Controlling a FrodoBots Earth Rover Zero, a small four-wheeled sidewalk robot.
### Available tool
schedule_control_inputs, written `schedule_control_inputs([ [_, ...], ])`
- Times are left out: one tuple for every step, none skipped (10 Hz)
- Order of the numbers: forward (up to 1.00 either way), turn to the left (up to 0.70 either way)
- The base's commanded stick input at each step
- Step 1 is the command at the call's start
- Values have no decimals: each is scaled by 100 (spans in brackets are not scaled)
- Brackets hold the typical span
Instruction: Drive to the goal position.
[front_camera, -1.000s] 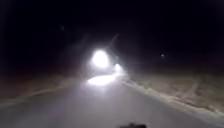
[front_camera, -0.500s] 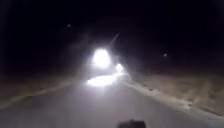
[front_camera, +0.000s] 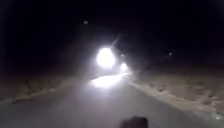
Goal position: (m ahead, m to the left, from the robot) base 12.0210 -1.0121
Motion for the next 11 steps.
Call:
schedule_control_inputs([
  [100, 14],
  [100, 13],
  [100, 13],
  [100, 5],
  [100, 4],
  [100, 4],
  [100, 4],
  [100, 4],
  [100, 4],
  [100, 5],
  [100, 5],
])
